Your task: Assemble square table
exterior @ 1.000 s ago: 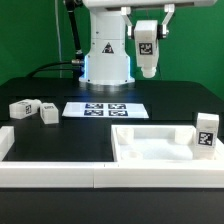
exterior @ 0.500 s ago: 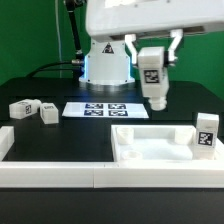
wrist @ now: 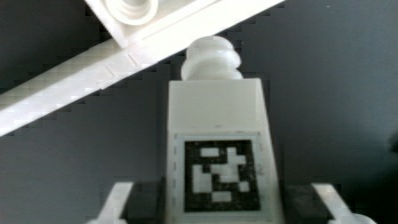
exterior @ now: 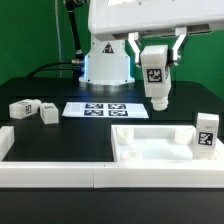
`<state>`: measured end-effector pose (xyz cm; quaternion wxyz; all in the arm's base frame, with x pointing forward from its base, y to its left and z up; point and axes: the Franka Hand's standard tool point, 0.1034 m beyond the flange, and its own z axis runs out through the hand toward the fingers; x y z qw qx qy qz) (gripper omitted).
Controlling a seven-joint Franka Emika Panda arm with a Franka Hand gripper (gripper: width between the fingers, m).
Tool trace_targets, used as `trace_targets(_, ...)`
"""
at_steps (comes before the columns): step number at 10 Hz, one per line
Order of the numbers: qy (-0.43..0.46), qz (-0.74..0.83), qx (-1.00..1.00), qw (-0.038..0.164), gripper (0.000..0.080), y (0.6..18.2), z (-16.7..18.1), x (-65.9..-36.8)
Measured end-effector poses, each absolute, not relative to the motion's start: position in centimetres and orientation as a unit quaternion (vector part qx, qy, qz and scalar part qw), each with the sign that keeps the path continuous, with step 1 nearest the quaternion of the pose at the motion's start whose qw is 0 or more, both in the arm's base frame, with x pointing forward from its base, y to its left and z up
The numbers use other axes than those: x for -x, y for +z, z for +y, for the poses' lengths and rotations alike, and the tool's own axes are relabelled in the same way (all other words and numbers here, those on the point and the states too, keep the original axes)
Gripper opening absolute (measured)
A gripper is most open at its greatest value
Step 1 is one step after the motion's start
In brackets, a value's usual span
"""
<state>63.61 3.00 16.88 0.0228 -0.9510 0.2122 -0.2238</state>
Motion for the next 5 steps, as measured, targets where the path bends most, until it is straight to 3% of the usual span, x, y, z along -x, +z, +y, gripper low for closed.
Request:
trace_targets(2, -0.246, 0.195, 0.949, 0.002, 0.0288, 12.9, 2.7, -61.9)
trace_targets(5, -0.28, 0.202, 0.939, 0.002, 0.0288, 11.7, 3.7, -61.5)
